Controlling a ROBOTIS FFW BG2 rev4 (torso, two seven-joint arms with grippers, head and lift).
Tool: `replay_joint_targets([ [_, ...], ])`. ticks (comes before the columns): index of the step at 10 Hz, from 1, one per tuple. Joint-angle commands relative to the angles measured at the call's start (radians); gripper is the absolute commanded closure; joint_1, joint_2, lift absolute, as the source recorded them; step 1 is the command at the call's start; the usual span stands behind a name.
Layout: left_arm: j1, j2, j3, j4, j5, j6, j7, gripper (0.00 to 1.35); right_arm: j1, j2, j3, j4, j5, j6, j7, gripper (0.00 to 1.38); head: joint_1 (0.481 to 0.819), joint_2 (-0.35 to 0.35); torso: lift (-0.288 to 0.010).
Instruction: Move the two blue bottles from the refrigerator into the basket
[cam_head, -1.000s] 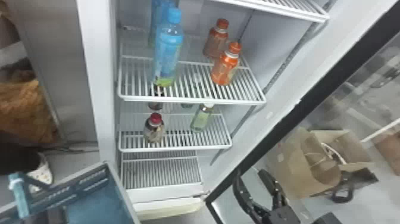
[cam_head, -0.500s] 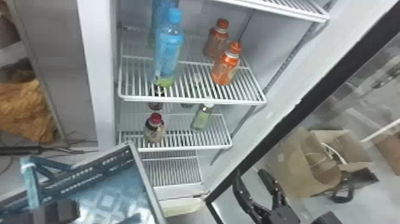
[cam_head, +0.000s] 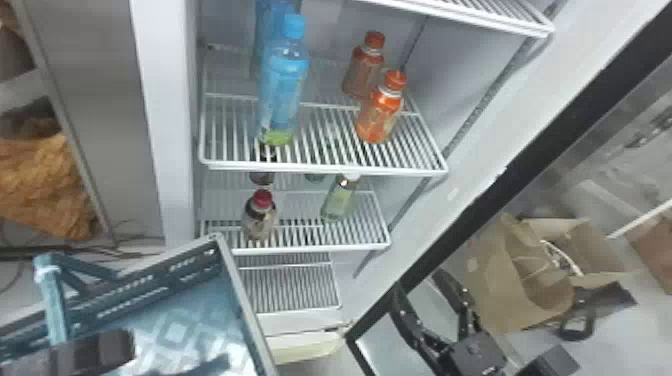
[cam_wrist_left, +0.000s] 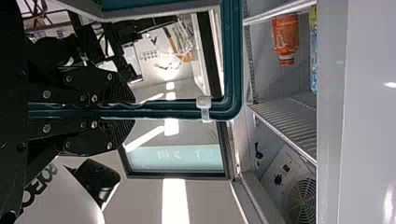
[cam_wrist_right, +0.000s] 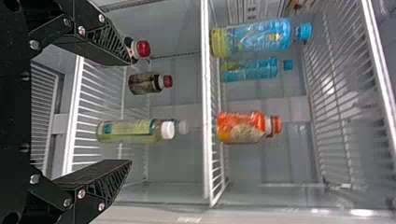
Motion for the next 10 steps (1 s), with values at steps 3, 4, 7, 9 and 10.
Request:
replay_joint_targets([
  [3, 0.003, -0.006, 0.013, 0.001, -0.007, 0.006, 0.005, 1.2, -0.043, -0.012, 0.043, -0.053, 0.039, 0.039, 0.0, 0.31, 0.695, -0.35, -0.01],
  [4, 0.003, -0.008, 0.013, -0.001, -0.007, 0.006, 0.005, 1.2, -0.067, -0.018, 0.053, -0.076, 0.039, 0.076, 0.0, 0.31, 0.695, -0.35, -0.01],
  [7, 0.003, -0.011, 0.019, 0.001, -0.005, 0.006, 0.008, 1.2, -0.175, -0.037, 0.107, -0.112, 0.026, 0.181, 0.0, 0.31, 0.695, -0.291, -0.01],
  [9, 0.001, -0.012, 0.021, 0.001, -0.005, 0.009, 0.009, 1.2, -0.259, -0.052, 0.157, -0.107, 0.022, 0.238, 0.003, 0.31, 0.695, -0.24, -0.01],
  [10, 0.001, -0.012, 0.019, 0.001, -0.005, 0.009, 0.009, 1.2, -0.296, -0.052, 0.177, -0.095, 0.014, 0.257, 0.003, 0.3, 0.695, -0.204, -0.01],
])
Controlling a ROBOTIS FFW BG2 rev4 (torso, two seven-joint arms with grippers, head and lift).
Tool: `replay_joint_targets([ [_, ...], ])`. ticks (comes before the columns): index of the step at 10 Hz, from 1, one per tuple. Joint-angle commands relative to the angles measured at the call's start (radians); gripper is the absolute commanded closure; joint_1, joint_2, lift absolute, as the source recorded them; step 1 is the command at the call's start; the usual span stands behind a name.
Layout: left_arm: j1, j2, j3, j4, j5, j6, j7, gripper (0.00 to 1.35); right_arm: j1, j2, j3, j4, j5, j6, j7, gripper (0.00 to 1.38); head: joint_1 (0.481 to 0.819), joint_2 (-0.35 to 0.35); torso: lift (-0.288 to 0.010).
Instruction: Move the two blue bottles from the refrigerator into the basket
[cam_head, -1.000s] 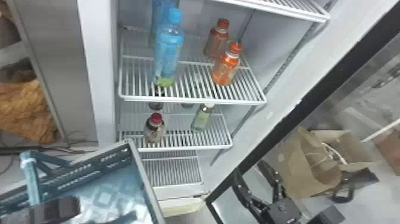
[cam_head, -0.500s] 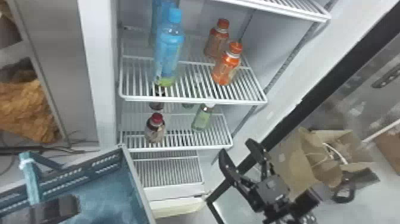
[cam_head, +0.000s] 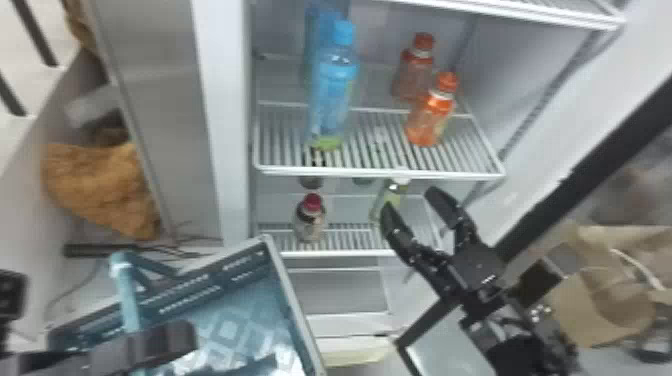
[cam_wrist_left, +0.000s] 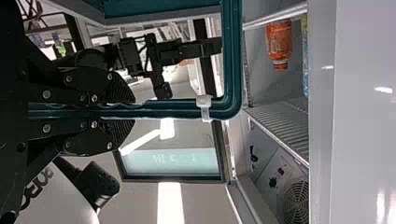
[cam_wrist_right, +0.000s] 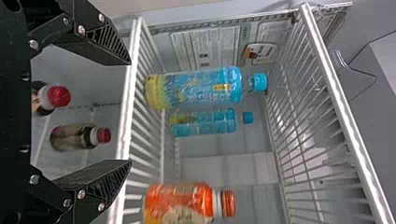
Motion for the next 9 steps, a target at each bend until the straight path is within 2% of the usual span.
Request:
replay_joint_targets([
  [1, -0.003, -0.002, -0.001, 0.0, 0.0, 0.0, 0.0, 1.2, -0.052, -0.002, 0.022, 0.009, -0.003, 0.024, -0.001, 0.3, 0.695, -0.175, -0.01],
  [3, 0.002, -0.003, 0.003, 0.002, 0.0, 0.0, 0.001, 1.2, -0.118, -0.011, 0.05, 0.031, -0.011, 0.046, -0.001, 0.18, 0.695, -0.141, -0.01],
  [7, -0.003, -0.005, 0.003, 0.007, 0.002, 0.0, 0.003, 1.2, -0.297, -0.022, 0.108, 0.161, -0.021, 0.078, -0.01, 0.08, 0.695, -0.094, -0.01],
  [9, -0.008, -0.006, -0.003, 0.01, 0.004, 0.002, 0.004, 1.2, -0.368, -0.027, 0.138, 0.208, -0.019, 0.113, -0.015, 0.08, 0.695, -0.078, -0.01],
])
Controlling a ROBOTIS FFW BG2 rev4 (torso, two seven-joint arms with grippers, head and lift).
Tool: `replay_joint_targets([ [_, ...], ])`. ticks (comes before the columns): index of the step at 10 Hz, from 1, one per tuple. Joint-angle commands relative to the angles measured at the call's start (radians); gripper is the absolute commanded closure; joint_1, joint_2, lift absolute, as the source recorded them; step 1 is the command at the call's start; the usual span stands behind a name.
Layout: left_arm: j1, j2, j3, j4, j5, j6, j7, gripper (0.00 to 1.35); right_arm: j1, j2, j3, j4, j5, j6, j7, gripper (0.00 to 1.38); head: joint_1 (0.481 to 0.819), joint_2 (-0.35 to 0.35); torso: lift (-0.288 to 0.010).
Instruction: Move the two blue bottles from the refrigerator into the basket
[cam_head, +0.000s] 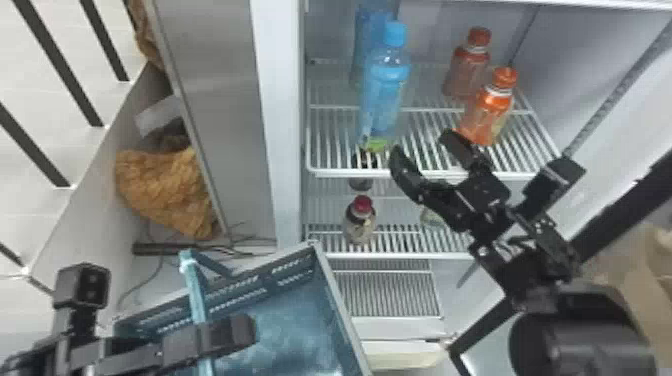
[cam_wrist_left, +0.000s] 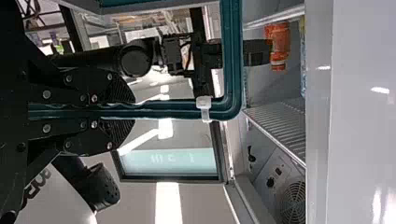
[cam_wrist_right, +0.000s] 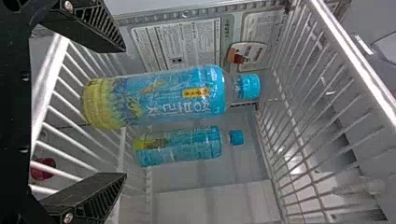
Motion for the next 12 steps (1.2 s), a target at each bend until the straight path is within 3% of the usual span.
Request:
replay_joint_targets([
  [1, -0.004, -0.003, -0.002, 0.005, 0.001, 0.0, 0.0, 1.2, -0.056, -0.006, 0.03, 0.028, 0.001, 0.04, -0.001, 0.08, 0.695, -0.066, -0.01],
  [8, -0.031, -0.007, -0.024, 0.035, 0.003, 0.0, 0.0, 1.2, -0.262, -0.028, 0.115, 0.136, 0.007, 0.128, -0.018, 0.08, 0.695, -0.012, -0.01],
  [10, -0.041, -0.006, -0.03, 0.042, 0.005, 0.0, 0.0, 1.2, -0.291, -0.032, 0.133, 0.158, 0.007, 0.133, -0.016, 0.15, 0.695, 0.003, -0.01],
  [11, -0.041, -0.004, -0.03, 0.044, 0.005, 0.0, 0.0, 1.2, -0.291, -0.034, 0.133, 0.163, -0.005, 0.14, -0.019, 0.34, 0.695, 0.01, -0.01],
  [12, -0.041, -0.004, -0.03, 0.047, 0.005, 0.0, 0.0, 1.2, -0.289, -0.034, 0.133, 0.163, -0.019, 0.158, -0.021, 0.75, 0.695, 0.011, -0.01],
])
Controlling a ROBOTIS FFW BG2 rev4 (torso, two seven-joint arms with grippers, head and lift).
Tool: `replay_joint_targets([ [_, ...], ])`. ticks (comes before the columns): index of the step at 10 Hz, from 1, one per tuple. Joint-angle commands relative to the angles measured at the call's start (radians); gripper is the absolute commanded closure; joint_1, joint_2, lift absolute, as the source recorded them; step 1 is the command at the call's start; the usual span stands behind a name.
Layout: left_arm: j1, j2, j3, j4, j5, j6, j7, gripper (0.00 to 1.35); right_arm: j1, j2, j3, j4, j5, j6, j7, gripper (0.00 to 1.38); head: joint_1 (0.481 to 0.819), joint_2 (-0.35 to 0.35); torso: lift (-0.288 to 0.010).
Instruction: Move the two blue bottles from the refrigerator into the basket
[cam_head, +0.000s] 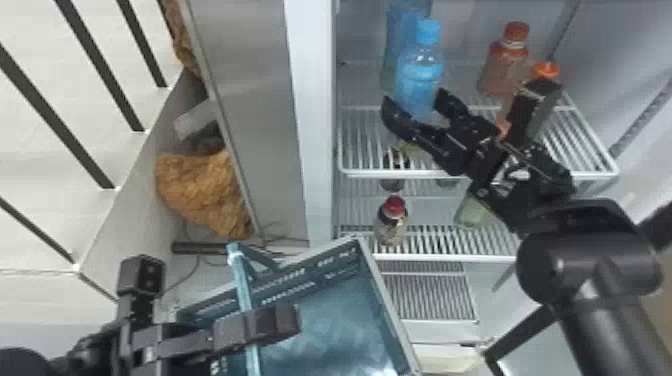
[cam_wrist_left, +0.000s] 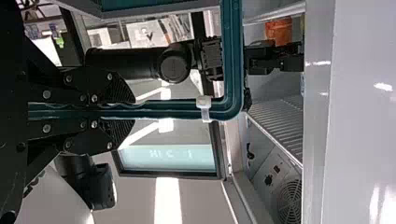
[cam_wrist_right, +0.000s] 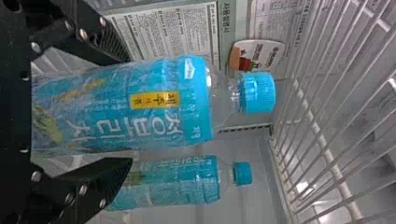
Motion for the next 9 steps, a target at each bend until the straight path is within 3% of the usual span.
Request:
replay_joint_targets([
  [1, 0.0, 0.002, -0.002, 0.002, 0.002, 0.0, 0.0, 1.2, 0.004, 0.0, 0.0, 0.001, -0.016, 0.008, -0.004, 1.05, 0.695, 0.011, -0.01],
  [2, -0.003, 0.003, -0.004, 0.002, 0.002, 0.0, 0.0, 1.2, 0.012, 0.0, 0.0, 0.001, -0.018, -0.022, -0.007, 1.18, 0.695, 0.011, -0.01],
  [6, -0.005, 0.005, -0.008, 0.005, 0.002, 0.0, 0.0, 1.2, 0.078, -0.012, 0.02, -0.1, -0.042, -0.044, 0.003, 1.18, 0.695, 0.019, -0.01],
  [9, 0.0, 0.003, -0.008, 0.005, 0.002, 0.0, 0.0, 1.2, 0.24, -0.032, 0.006, -0.326, -0.12, 0.086, 0.052, 1.18, 0.695, 0.05, -0.01],
])
